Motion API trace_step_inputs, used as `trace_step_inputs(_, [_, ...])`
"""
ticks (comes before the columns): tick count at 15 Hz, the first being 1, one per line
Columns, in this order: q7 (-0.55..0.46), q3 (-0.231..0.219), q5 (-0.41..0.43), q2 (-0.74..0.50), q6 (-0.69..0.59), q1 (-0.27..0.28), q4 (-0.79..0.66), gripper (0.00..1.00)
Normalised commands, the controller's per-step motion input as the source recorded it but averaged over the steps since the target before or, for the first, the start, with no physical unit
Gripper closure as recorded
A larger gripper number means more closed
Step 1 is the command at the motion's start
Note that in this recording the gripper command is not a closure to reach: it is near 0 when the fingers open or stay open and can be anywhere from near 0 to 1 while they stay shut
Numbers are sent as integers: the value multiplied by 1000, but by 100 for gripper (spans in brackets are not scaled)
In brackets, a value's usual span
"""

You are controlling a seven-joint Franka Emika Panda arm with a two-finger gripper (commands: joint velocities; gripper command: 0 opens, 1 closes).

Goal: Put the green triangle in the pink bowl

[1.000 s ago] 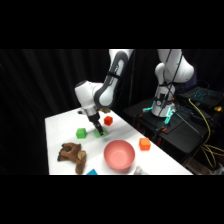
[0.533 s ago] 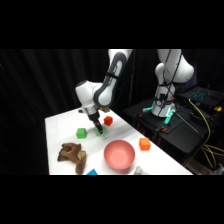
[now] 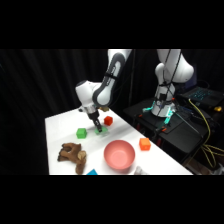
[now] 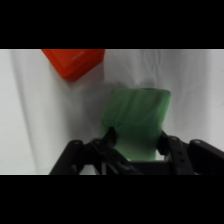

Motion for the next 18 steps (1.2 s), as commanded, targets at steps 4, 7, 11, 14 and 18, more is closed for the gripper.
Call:
trace_step_inputs(4, [-105, 18, -14, 10, 126, -22, -51, 100])
trace_step_inputs(7, [4, 1, -42, -67, 162, 49, -151, 100])
trace_step_inputs(11, [183, -15, -97, -300, 108, 174, -287, 100])
trace_step_inputs(14, [320, -46, -150, -513, 20, 246, -415, 100])
trace_step_inputs(18, [360, -89, -208, -600, -40, 227, -448, 100])
